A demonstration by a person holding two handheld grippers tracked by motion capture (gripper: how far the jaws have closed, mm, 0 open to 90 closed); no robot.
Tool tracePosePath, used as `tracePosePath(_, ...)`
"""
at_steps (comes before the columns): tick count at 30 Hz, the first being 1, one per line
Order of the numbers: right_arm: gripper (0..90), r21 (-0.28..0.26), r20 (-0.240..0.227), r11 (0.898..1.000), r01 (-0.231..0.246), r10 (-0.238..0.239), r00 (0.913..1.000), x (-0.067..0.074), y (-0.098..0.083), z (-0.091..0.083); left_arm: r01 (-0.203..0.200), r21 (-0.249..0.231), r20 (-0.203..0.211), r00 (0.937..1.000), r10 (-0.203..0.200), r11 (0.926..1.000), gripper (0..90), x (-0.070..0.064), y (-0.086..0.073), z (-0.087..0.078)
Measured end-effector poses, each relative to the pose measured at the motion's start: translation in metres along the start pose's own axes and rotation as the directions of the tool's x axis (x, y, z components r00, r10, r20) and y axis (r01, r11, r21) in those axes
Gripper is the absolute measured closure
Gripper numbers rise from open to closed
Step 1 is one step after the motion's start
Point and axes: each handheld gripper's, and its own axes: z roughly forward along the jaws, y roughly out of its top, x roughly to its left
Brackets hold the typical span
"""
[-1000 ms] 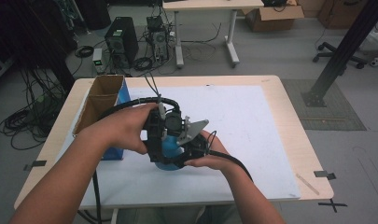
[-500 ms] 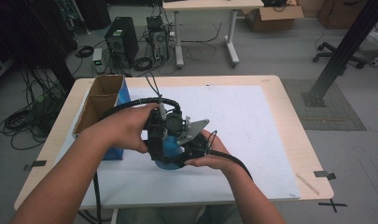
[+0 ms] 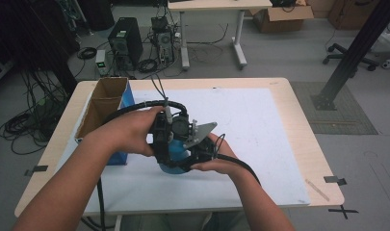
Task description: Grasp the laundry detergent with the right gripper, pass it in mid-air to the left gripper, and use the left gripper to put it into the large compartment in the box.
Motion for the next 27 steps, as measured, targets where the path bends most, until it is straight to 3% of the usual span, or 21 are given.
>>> tracePosePath(20, 44.9, 0.002, 0.007, 1.0, 0.003, -0.003, 1.0, 0.0006, -0.0004, 0.0005, -0.026, 0.012, -0.036, 0.999, 0.027, 0.9996, 36.9, -0.0028, 0.0013, 0.0016)
tracePosePath(27, 44.9, 0.002, 0.009, 1.0, 0.006, -0.006, 0.9999, 0.0008, -0.0009, 0.0003, -0.001, 0.022, -0.007, 1.0, 0.001, 0.9998, 38.5, -0.0002, 0.0028, 0.0016)
